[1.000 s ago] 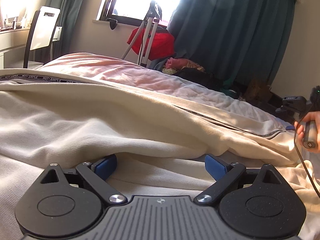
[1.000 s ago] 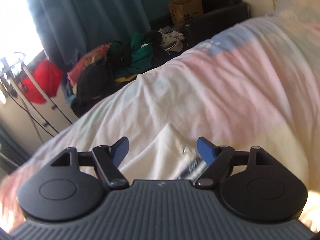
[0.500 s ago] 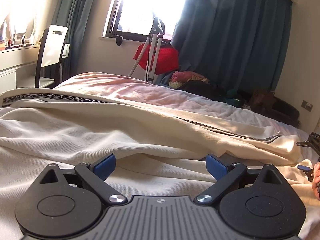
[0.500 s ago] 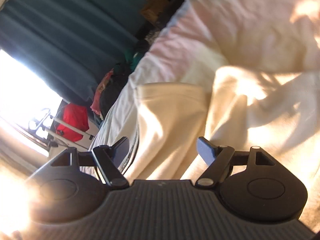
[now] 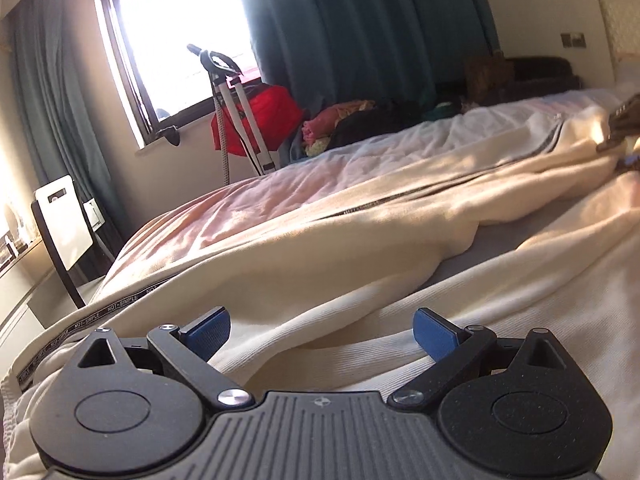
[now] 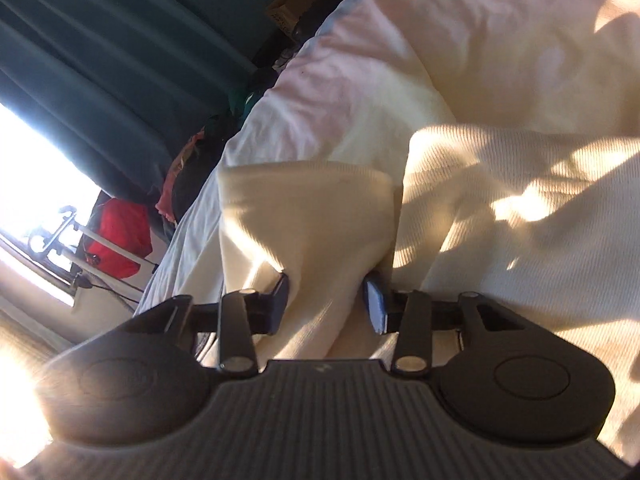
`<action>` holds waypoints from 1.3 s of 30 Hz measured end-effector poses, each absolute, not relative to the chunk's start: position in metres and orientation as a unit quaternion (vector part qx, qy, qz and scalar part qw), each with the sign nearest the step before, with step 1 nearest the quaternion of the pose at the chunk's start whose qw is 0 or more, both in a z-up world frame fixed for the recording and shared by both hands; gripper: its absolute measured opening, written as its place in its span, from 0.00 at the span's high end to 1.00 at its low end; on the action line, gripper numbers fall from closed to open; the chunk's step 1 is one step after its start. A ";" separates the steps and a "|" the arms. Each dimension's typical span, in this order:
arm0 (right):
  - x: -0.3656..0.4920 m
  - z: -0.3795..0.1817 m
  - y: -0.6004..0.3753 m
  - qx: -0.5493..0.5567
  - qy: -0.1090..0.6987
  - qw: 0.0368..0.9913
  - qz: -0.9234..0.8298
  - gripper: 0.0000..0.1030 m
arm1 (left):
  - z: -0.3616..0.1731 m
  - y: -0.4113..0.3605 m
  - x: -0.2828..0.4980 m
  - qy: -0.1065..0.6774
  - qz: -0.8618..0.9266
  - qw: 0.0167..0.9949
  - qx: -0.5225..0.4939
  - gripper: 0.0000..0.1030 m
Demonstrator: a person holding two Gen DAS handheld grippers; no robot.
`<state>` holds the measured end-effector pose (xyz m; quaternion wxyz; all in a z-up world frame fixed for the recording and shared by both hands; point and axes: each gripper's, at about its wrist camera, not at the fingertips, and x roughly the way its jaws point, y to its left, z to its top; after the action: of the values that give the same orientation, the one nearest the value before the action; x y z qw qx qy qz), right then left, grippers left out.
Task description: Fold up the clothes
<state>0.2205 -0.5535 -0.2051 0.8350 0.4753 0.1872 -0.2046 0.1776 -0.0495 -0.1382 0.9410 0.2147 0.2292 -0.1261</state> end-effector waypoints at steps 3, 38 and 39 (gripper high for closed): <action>0.227 -0.206 -0.557 0.466 0.173 0.844 -0.204 0.71 | -0.147 -0.045 0.197 0.250 -0.123 0.939 0.201 0.16; 0.144 -0.122 -0.518 0.326 0.230 0.905 -0.151 0.90 | -0.095 0.003 0.136 0.284 -0.109 0.952 0.016 0.15; 0.139 -0.114 -0.509 0.305 0.236 0.912 -0.142 0.90 | -0.089 0.006 0.129 0.282 -0.107 0.953 0.012 0.15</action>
<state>0.1394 -0.5094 -0.1140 0.9119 0.3045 0.2358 -0.1416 0.1293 0.0061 -0.0895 0.9534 0.0124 0.2816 -0.1073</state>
